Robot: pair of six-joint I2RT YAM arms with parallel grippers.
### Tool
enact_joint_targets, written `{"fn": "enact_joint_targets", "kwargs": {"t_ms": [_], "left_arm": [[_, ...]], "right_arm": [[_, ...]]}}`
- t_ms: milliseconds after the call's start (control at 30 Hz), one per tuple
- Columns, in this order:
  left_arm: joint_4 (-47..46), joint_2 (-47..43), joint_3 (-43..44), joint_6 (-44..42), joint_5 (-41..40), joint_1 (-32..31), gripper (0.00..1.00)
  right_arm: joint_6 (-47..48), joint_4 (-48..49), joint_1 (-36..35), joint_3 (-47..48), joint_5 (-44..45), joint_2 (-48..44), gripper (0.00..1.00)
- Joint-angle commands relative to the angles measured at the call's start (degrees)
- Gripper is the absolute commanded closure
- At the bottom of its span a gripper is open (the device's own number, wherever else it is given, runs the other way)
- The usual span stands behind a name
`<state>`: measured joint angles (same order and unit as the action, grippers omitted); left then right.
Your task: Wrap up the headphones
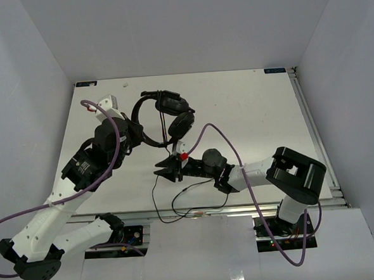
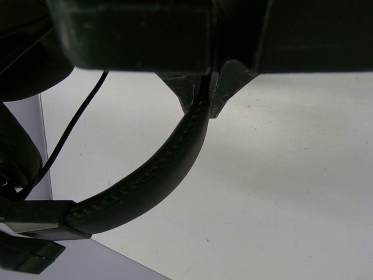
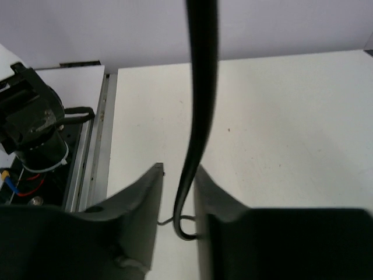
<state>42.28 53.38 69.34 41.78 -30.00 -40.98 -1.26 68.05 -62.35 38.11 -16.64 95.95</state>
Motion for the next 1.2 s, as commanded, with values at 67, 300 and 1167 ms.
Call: {"fn": "enact_joint_targets", "kwargs": {"t_ms": [67,300,1167], "left_arm": [[-3.2,-2.2,1.8,0.9,6.2,-0.1,1.0],[-1.9,-3.9,3.9,-3.6,13.7,-0.1,1.0],[7.0,1.0,1.4,-32.7,45.1,-0.1,1.0]], "right_arm": [[-4.2,15.6,1.8,0.1,0.8,4.2,0.92],[-13.7,23.7,9.8,-6.3,0.4,2.5,0.92],[-19.2,4.2,31.1,-9.0,-8.8,-19.5,0.86]]}}
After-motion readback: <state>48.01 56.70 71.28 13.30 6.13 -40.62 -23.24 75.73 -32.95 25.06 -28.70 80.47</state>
